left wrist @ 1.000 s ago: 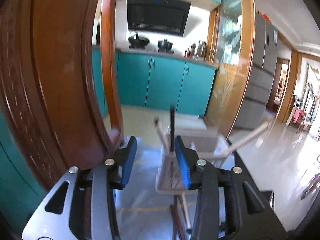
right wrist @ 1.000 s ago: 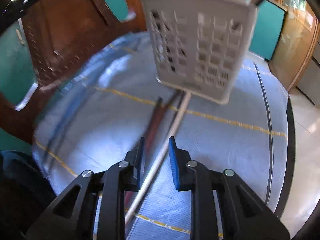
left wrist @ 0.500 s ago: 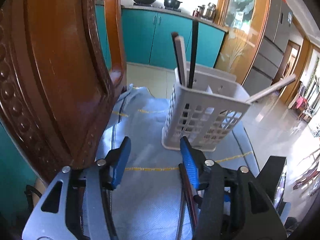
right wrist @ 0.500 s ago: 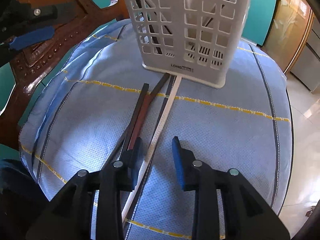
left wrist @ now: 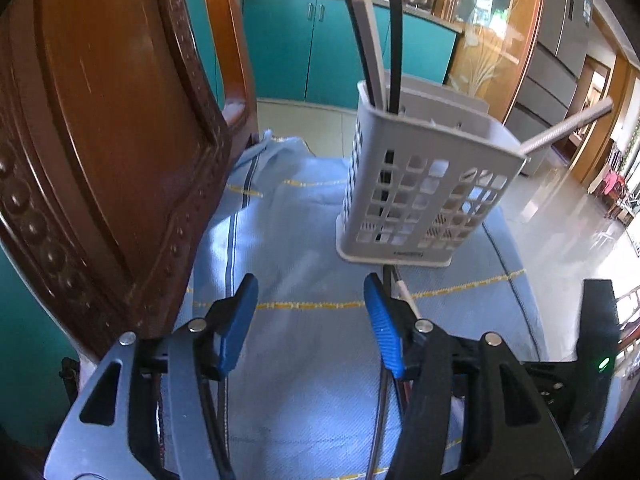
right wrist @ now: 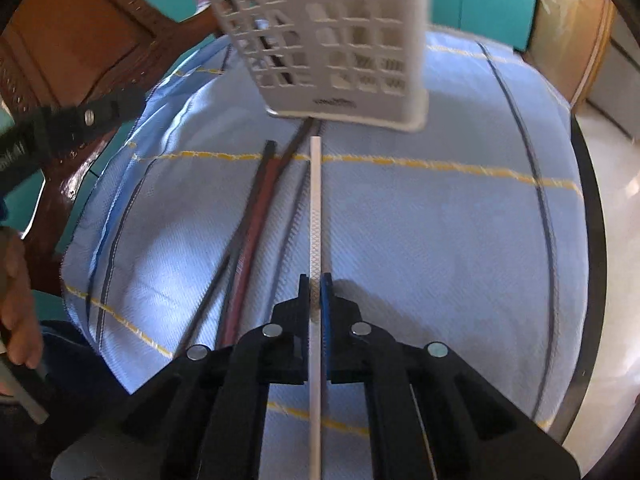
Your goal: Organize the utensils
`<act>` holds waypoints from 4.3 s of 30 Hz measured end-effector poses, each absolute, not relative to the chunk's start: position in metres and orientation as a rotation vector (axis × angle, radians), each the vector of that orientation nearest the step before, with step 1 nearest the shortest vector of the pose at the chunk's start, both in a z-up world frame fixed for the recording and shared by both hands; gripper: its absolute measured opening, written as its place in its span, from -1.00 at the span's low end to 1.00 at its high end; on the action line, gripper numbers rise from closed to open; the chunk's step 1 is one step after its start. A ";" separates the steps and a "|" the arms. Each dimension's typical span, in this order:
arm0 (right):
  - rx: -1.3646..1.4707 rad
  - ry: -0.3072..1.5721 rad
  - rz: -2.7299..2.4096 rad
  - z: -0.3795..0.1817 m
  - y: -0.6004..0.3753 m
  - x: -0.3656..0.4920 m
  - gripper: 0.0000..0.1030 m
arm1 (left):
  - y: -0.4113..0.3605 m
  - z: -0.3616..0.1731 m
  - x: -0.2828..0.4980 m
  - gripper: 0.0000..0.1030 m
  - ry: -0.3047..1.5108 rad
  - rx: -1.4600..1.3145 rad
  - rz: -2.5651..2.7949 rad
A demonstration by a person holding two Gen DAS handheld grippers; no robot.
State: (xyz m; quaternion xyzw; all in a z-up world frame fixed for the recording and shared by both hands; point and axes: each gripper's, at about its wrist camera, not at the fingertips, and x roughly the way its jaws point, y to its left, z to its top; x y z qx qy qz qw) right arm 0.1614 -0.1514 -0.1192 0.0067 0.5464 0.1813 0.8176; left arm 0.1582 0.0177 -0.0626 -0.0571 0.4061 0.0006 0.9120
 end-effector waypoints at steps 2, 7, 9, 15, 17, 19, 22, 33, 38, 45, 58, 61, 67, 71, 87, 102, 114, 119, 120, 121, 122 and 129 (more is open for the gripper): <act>0.040 1.168 0.356 -0.119 -0.165 0.159 -0.88 | 0.017 -0.068 0.159 0.11 0.859 -0.120 -0.009; 0.146 1.167 0.306 -0.118 -0.199 0.159 -0.86 | 0.007 -0.086 0.161 0.17 0.944 -0.117 -0.065; 0.176 1.144 0.299 -0.114 -0.205 0.158 -0.85 | 0.001 -0.092 0.161 0.18 0.971 -0.119 -0.090; 0.088 1.085 0.239 -0.104 -0.203 0.153 -0.48 | -0.014 -0.109 0.160 0.24 1.041 -0.110 -0.144; 0.078 1.087 0.233 -0.103 -0.204 0.153 -0.47 | -0.019 -0.114 0.159 0.25 1.061 -0.103 -0.162; 0.079 1.091 0.230 -0.104 -0.202 0.154 -0.47 | -0.024 -0.121 0.158 0.25 1.084 -0.097 -0.178; 0.077 1.097 0.222 -0.105 -0.203 0.156 -0.43 | -0.028 -0.131 0.159 0.25 1.115 -0.091 -0.185; 0.053 1.103 0.217 -0.109 -0.197 0.154 -0.37 | -0.042 -0.139 0.161 -0.34 1.130 -0.075 -0.216; 0.044 1.108 0.213 -0.111 -0.195 0.154 -0.37 | -0.047 -0.139 0.162 -0.62 1.128 -0.077 -0.209; 0.033 1.110 0.211 -0.112 -0.193 0.153 -0.37 | -0.033 -0.128 0.154 -0.77 1.113 -0.074 -0.196; 0.033 1.092 0.224 -0.110 -0.190 0.153 -0.32 | -0.002 -0.126 0.153 -0.78 1.120 -0.099 -0.139; 0.017 1.072 0.245 -0.107 -0.185 0.150 -0.21 | -0.001 -0.127 0.155 -0.70 1.120 -0.100 -0.125; -0.036 1.069 0.285 -0.110 -0.172 0.146 -0.18 | 0.004 -0.126 0.155 -0.45 1.119 -0.103 -0.098; -0.112 1.054 0.289 -0.115 -0.159 0.141 -0.18 | 0.011 -0.124 0.152 -0.36 1.115 -0.110 -0.090; -0.018 1.086 0.227 -0.115 -0.192 0.153 -0.73 | 0.009 -0.120 0.147 -0.28 1.104 -0.073 -0.106; -0.048 1.079 0.227 -0.115 -0.184 0.150 -0.46 | -0.003 -0.111 0.134 -0.25 1.075 0.002 -0.128; -0.079 1.076 0.217 -0.118 -0.181 0.150 -0.37 | -0.012 -0.119 0.131 -0.12 1.074 0.120 -0.046; -0.170 1.012 0.159 -0.120 -0.174 0.155 -0.37 | -0.010 -0.120 0.137 -0.12 1.068 0.102 -0.036; -0.176 1.004 0.157 -0.120 -0.173 0.157 -0.37 | -0.012 -0.121 0.141 -0.12 1.068 0.094 -0.034; -0.177 0.999 0.158 -0.121 -0.172 0.159 -0.37 | -0.013 -0.122 0.144 -0.12 1.069 0.087 -0.030; -0.174 0.996 0.160 -0.121 -0.172 0.161 -0.37 | -0.014 -0.122 0.145 -0.12 1.069 0.085 -0.029; -0.128 0.985 0.179 -0.122 -0.173 0.177 -0.39 | -0.009 -0.127 0.153 -0.10 1.069 0.068 -0.026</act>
